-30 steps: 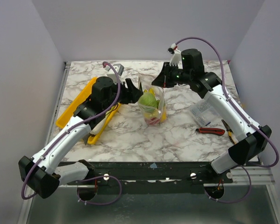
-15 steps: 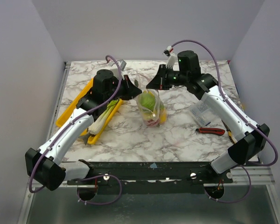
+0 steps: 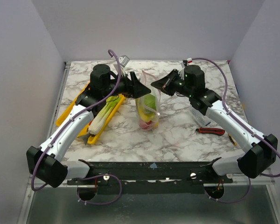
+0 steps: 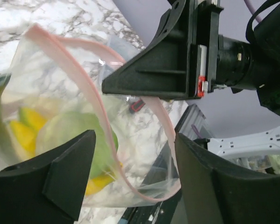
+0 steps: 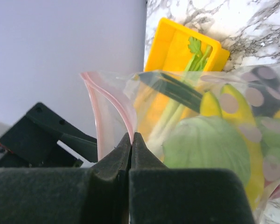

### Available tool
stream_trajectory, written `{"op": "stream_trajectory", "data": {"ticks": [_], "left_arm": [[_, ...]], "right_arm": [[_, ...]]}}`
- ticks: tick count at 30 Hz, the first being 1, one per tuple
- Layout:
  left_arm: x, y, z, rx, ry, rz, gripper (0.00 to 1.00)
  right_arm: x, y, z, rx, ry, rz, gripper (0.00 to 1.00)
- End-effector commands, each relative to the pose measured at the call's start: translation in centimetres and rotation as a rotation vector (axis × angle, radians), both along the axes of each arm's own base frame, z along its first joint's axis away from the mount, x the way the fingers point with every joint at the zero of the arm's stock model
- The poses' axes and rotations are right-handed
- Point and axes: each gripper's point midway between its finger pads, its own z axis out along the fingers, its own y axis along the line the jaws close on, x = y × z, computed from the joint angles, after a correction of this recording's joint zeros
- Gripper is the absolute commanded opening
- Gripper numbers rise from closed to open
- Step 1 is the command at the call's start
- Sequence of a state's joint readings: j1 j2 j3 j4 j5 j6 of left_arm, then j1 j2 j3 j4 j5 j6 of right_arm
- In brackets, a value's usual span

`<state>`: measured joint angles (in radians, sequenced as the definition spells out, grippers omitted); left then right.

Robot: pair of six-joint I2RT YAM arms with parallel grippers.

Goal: Place the food in the zip-top bag and seal the zipper
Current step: Adjust the zipper food storage bag at the center of the board.

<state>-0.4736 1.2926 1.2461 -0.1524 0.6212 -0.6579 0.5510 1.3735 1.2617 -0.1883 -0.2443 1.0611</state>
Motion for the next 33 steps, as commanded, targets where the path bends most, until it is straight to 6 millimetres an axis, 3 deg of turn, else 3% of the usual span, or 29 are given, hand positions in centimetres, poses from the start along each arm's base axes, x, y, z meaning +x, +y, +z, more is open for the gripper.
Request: {"op": "stream_trajectory", "data": {"ticks": [1,8,11,14,19,24,33], "left_arm": [[-1.7,2.2,1.5,0.108,-0.176,0.058,0.73],[-3.8,4.3,1.7,0.244,-0.36,0.239,0.72],[-5.0,3.9,0.7,0.202,-0.408,0.264,0.66],[-5.7,3.1,0.0,0.236,-0.445,0.304,0.7],[-4.9,2.0,-1.3,0.342,-0.408,0.421,0.73],[-3.5,1.0,-2.3,0.378,-0.378,0.469,0.6],[-1.7,-0.7,-1.7,0.428,-0.426,0.471,0.39]], "right_arm": [[1.9,-1.0,3.3,0.154,-0.016,-0.173,0.01],[2.9,-2.1,2.8,0.221,0.049,-0.292,0.01],[3.5,-3.0,3.0,0.233,0.045,-0.354,0.01],[3.9,-3.7,3.1,0.24,0.041,-0.403,0.0],[4.2,-4.4,3.0,0.237,0.04,-0.445,0.01],[4.3,-4.5,2.4,0.238,0.059,-0.461,0.01],[4.3,-4.7,1.8,0.23,0.075,-0.476,0.01]]}}
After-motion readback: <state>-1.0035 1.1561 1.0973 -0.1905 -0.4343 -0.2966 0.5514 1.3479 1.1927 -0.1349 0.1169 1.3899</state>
